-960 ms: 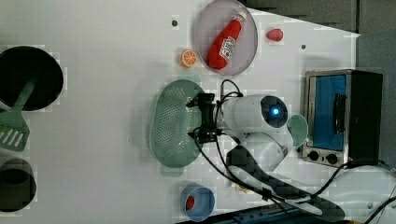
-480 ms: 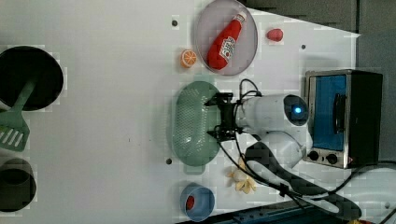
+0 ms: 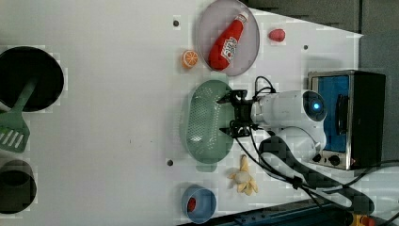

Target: Drag strainer left to right.

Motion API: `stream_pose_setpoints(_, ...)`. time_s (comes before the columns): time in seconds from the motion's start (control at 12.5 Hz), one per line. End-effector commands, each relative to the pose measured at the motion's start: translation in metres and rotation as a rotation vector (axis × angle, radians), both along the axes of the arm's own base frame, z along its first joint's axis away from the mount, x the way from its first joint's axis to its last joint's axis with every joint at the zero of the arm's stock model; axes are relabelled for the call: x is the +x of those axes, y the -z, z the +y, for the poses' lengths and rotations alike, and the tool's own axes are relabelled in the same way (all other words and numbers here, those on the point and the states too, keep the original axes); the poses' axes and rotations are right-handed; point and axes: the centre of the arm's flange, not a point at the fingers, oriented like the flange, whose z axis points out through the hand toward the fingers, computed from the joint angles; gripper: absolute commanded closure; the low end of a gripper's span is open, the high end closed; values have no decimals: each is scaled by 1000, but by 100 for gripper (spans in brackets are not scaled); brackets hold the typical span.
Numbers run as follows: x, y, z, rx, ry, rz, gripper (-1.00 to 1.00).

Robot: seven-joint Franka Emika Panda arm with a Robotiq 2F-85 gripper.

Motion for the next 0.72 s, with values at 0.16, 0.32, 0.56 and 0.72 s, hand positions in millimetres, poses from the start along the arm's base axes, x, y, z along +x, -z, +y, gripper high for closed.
stream_pose_setpoints(0.16, 10, -9, -55, -19, -63, -17, -100)
stream_pose_setpoints(0.32, 8, -10, -74, -26, -80, -15, -100)
stream_pose_setpoints(0.56, 4, -12, -104, -42, -79, -11, -100)
stream_pose_setpoints(0.72, 3, -11, -124, -48, -94, -8, -100)
